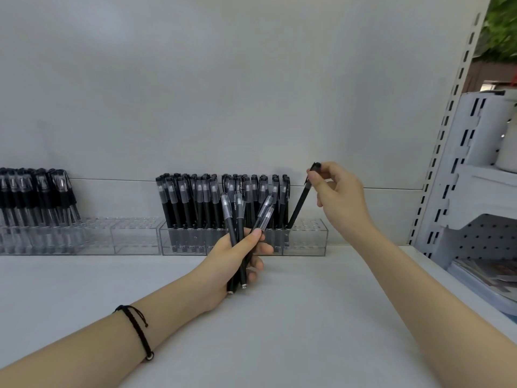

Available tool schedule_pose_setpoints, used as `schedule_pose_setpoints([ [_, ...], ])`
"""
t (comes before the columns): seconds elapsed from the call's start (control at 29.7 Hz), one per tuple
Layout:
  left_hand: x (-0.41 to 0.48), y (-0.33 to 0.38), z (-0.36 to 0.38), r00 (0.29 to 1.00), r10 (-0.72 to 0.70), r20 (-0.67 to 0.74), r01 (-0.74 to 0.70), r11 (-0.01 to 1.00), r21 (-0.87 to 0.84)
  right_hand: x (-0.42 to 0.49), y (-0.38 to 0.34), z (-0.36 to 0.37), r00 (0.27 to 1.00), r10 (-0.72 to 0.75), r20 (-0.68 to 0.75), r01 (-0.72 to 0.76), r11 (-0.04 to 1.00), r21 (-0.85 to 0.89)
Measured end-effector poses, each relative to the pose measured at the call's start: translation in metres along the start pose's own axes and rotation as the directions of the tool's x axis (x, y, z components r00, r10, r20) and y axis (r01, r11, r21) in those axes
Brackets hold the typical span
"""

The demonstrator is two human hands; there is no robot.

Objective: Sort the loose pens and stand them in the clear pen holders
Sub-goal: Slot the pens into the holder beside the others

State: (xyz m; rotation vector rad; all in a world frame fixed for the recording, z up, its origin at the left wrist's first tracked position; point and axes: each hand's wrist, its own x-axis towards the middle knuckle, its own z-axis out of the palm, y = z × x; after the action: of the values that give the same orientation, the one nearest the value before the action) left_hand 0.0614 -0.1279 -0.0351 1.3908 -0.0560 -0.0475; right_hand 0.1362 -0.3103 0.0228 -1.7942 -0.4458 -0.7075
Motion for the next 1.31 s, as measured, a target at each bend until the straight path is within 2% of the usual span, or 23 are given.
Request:
schedule_pose_setpoints([
  [0.13, 0.000, 0.000, 0.000, 1.000, 0.015, 0.009, -0.015, 1.000, 0.020, -0.002, 0.002, 0.010, 0.992, -0.011, 0.123, 0.024, 0.994, -0.105],
  [0.27, 0.000, 0.000, 0.001, 0.999, 0.030, 0.020, -0.031, 0.999, 0.036, -0.002, -0.001, 0.019, 0.984, 0.066, 0.168, -0.049, 0.993, -0.106],
  [0.4, 0.000, 0.000, 0.000, 1.000, 0.022, 0.009, -0.022, 0.999, 0.025, -0.003, 0.001, 0.018, 0.985, 0.092, 0.145, -0.072, 0.988, -0.136],
  [0.57, 0.001, 0.001, -0.001, 1.000, 0.022, 0.010, -0.022, 1.000, -0.010, -0.009, 0.003, 0.012, 0.991, -0.007, 0.133, 0.048, 0.952, -0.302],
  [0.64, 0.001, 0.001, 0.000, 1.000, 0.028, 0.011, -0.027, 0.999, -0.023, -0.013, -0.003, 0.012, 0.995, -0.016, 0.097, 0.035, 0.980, -0.195],
  [0.67, 0.001, 0.001, 0.000, 0.999, 0.031, 0.011, -0.031, 0.999, -0.025, -0.014, -0.009, 0.012, 0.992, -0.008, 0.124, 0.022, 0.993, -0.114],
  [0.77, 0.000, 0.001, 0.000, 0.999, 0.037, 0.009, -0.037, 0.999, -0.023, -0.021, -0.024, 0.014, 0.947, -0.010, 0.321, -0.001, 0.999, 0.037],
  [0.87, 0.001, 0.001, -0.001, 0.999, 0.037, 0.006, -0.036, 0.999, -0.032, -0.022, -0.026, 0.018, 0.941, 0.050, 0.334, -0.099, 0.986, 0.131],
  [0.94, 0.001, 0.000, -0.001, 0.999, 0.040, 0.016, -0.040, 0.999, -0.010, -0.022, -0.025, 0.018, 0.929, 0.137, 0.345, -0.204, 0.965, 0.164],
  [1.01, 0.001, -0.001, 0.000, 0.999, 0.045, 0.022, -0.045, 0.999, 0.002, -0.023, -0.025, 0.017, 0.886, 0.206, 0.415, -0.281, 0.951, 0.129],
  [1.14, 0.001, 0.001, 0.000, 0.999, 0.039, 0.002, -0.039, 0.999, 0.002, -0.026, -0.022, 0.019, 0.816, 0.278, 0.507, -0.401, 0.904, 0.150],
  [1.24, 0.001, 0.002, -0.001, 1.000, 0.028, -0.002, -0.028, 1.000, -0.009, -0.028, -0.016, 0.023, 0.814, 0.269, 0.515, -0.416, 0.889, 0.193],
  [1.31, 0.000, 0.002, -0.001, 1.000, 0.020, 0.015, -0.020, 1.000, 0.007, -0.023, -0.015, 0.024, 0.847, 0.242, 0.474, -0.412, 0.862, 0.297],
])
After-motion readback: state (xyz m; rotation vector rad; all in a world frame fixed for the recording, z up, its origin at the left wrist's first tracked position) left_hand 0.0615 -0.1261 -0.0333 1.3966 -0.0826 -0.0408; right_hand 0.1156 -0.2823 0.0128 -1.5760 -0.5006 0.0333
